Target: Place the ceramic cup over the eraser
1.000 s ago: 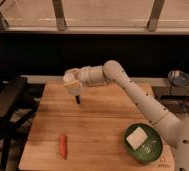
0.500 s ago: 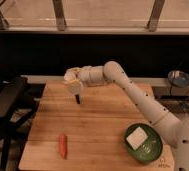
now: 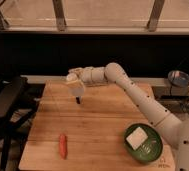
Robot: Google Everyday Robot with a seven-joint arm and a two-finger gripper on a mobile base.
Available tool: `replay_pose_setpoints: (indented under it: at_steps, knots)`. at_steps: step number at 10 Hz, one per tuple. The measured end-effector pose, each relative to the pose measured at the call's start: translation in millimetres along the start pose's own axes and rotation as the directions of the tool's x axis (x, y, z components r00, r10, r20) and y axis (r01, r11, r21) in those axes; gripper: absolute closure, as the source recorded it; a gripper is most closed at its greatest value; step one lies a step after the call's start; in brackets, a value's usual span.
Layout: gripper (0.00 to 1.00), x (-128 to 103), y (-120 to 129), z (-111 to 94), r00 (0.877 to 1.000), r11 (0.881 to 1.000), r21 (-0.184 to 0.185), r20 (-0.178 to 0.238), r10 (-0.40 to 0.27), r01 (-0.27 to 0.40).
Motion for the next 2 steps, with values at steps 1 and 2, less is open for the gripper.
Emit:
replay_pose_setpoints:
  at_steps: [1,2]
  knots:
    - [0.30,1.4,0.7,3.3,1.000,1.000,-0.005,0.001,-0.003,0.003]
    - [0.39,1.4,1.6,7.0,1.000,1.000,-0.010,0.001,-0.005,0.005]
